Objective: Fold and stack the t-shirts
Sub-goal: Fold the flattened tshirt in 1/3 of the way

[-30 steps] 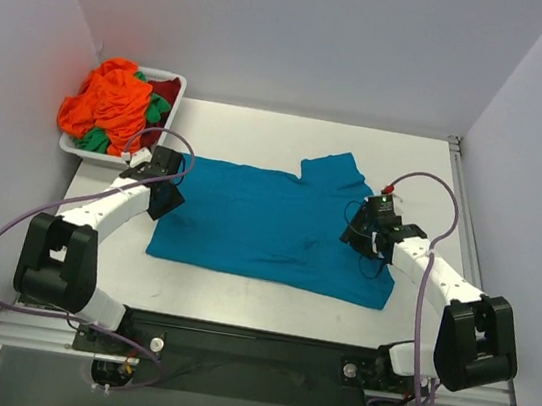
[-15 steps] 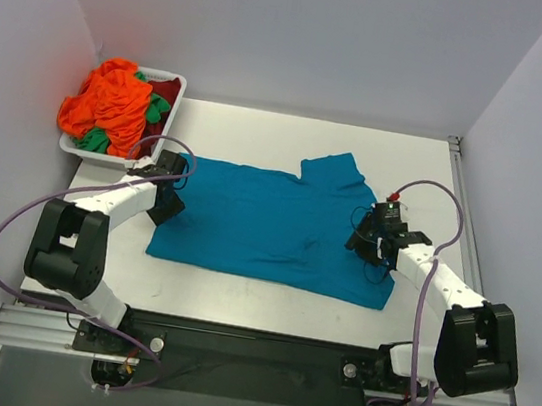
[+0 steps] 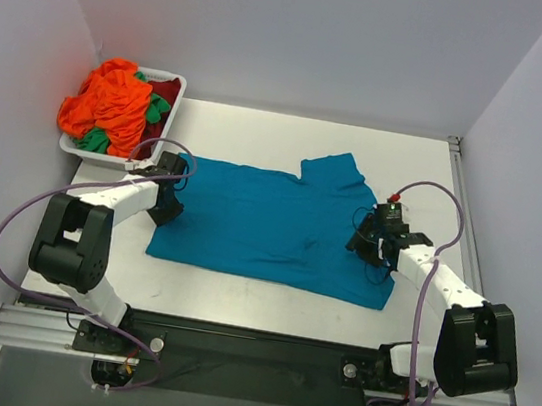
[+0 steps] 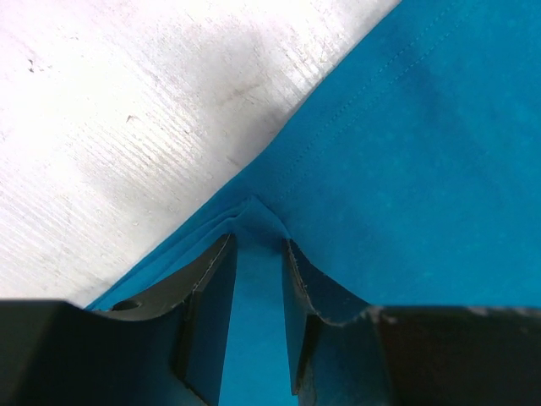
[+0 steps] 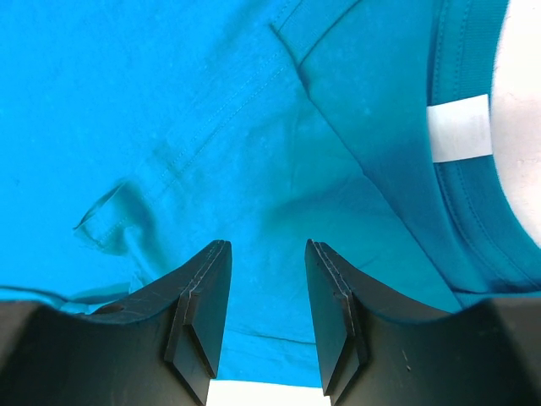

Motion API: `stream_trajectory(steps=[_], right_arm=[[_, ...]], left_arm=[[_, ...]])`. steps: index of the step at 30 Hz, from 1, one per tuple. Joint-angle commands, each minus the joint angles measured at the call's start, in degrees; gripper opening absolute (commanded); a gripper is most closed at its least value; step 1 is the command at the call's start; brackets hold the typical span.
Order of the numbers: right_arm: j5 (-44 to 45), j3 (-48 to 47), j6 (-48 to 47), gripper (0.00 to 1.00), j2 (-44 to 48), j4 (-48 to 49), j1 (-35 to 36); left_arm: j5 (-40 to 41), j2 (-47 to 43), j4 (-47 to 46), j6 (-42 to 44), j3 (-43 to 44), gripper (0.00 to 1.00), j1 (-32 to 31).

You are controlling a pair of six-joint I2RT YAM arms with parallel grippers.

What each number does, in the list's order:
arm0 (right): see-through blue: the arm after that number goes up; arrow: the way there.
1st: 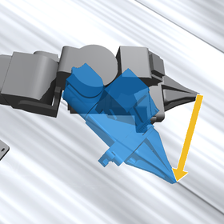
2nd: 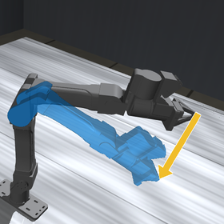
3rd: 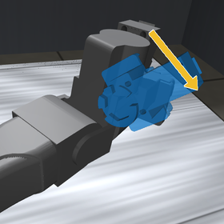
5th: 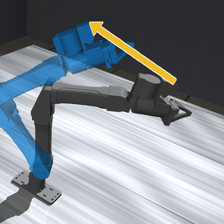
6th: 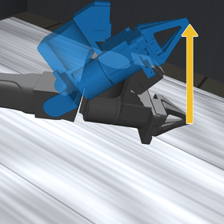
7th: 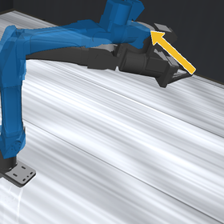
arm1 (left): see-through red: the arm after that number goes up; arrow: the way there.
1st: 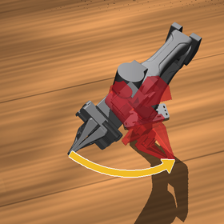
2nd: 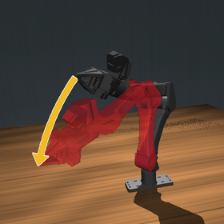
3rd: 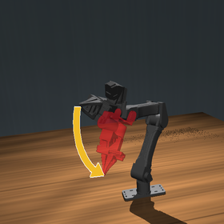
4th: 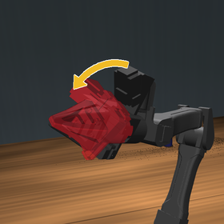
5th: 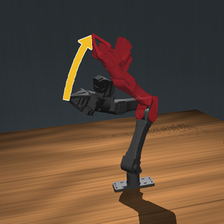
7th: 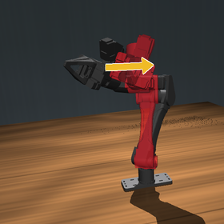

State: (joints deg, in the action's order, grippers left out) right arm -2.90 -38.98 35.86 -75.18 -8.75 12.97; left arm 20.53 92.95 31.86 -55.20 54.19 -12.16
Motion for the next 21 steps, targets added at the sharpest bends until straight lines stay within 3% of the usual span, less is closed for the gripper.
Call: stream_trajectory(steps=[1, 3, 8, 15, 18, 21], right_arm=[[-0.09, 0.75, -0.79, 0.41, 1.00, 0.14, -0.67], [-0.09, 0.92, -0.88, 0.41, 0.91, 0.23, -0.76], [-0.09, 1.45, -1.14, 0.41, 0.38, 0.75, -0.84], [-0.36, 1.72, -1.32, 0.40, -0.50, 1.54, -1.37], [-0.36, 0.40, -1.67, 0.41, -0.67, 1.46, -1.37], [-0.45, -1.79, -2.19, 0.41, -1.55, 0.85, -1.28]], left_arm=[[0.38, 0.04, -1.10, -0.08, 1.35, 0.39, 0.65], [0.73, -0.31, -1.09, -0.08, 1.00, 0.38, 0.65], [0.74, -1.71, -1.09, 0.09, -0.14, 0.24, 0.91], [0.03, -4.35, -1.62, 1.06, -1.63, 0.12, 1.88], [-0.23, -4.88, -1.80, 1.50, -1.55, 0.11, 1.97], [-0.06, -4.88, -1.80, 1.67, -0.85, 0.25, 1.97]])
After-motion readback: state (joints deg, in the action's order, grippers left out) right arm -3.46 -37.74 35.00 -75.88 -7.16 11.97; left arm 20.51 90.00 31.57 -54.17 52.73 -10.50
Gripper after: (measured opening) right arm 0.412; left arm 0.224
